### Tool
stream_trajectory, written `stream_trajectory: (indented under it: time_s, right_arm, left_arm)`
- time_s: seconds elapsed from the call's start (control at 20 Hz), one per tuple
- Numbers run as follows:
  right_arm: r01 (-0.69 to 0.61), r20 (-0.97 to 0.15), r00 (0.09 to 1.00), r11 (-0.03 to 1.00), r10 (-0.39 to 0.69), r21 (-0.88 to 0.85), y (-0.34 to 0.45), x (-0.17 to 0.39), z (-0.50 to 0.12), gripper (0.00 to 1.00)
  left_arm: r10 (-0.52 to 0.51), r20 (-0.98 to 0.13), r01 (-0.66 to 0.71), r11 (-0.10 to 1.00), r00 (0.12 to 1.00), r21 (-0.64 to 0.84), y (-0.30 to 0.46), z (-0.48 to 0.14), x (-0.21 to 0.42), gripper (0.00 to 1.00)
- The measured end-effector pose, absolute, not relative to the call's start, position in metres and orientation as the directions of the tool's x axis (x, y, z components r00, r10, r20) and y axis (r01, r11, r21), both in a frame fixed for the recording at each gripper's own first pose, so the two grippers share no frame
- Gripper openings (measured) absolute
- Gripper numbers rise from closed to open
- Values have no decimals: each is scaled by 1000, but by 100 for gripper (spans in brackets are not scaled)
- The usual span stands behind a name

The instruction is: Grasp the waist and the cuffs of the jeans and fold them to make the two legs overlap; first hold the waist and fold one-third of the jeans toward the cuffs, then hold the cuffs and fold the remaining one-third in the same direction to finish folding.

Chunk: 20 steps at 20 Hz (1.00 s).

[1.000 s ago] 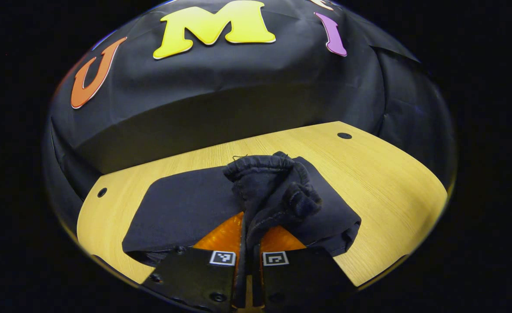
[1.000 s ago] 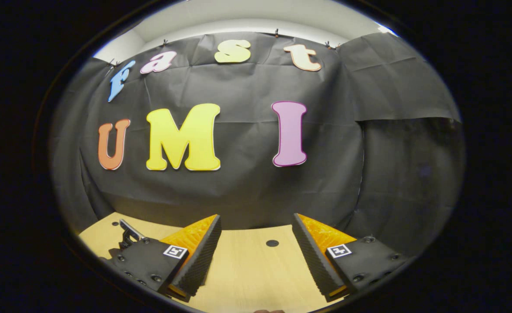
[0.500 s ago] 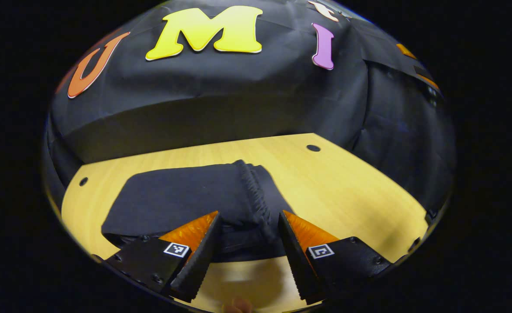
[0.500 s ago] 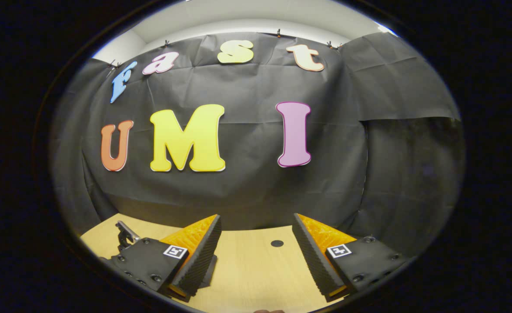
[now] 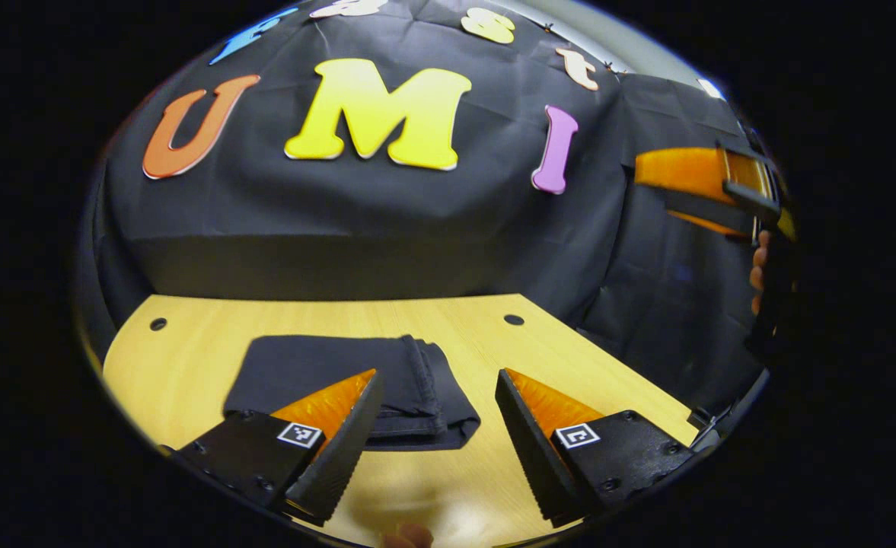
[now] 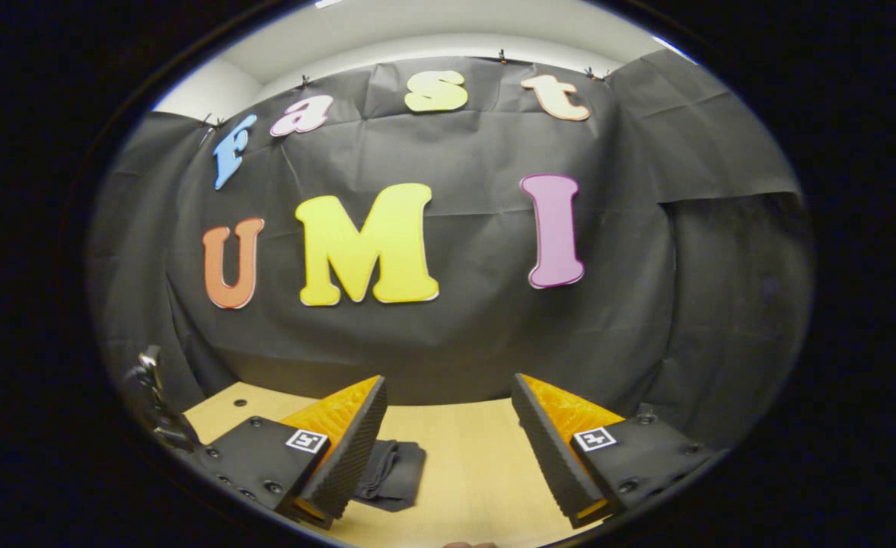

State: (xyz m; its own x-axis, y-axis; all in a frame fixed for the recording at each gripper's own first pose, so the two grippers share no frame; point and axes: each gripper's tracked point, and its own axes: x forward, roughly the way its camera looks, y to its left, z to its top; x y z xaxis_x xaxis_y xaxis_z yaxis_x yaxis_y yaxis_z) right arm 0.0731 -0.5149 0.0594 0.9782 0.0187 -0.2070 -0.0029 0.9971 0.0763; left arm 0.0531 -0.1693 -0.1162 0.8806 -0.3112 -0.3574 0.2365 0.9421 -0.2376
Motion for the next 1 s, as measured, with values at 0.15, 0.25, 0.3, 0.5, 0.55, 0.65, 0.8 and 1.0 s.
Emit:
stream_trajectory:
  time_s: [0.15,0.25,0.3,0.5,0.55,0.65,0.8,1.0]
  right_arm:
    - [-62,-204,976,994,80,92,-476,76,55,100]
    - [-101,-185,976,990,118,98,-451,76,59,100]
    - [-120,-181,974,988,137,101,-437,75,60,100]
    - [-186,-188,960,976,206,117,-396,62,52,100]
    - [-200,-194,956,974,218,111,-387,57,49,100]
    - [-203,-192,958,977,211,61,-379,51,43,100]
    - [-197,-167,967,980,192,-15,-371,42,41,98]
    - [-180,-168,971,983,173,-28,-363,29,33,98]
  left_arm:
    - [-219,-303,157,963,927,-217,-112,-83,49,98]
    - [-155,-274,104,976,949,-190,-78,-66,49,98]
    - [-120,-257,75,981,959,-176,-60,-57,48,98]
    - [-26,-194,3,993,981,-119,-8,-24,31,97]
    - [-1,-178,-18,994,984,-104,3,-17,28,97]
    - [22,-157,-37,995,987,-95,15,-8,21,97]
    - [61,-146,-75,993,987,-91,23,-6,15,97]
    - [83,-142,-96,991,986,-88,28,-8,5,97]
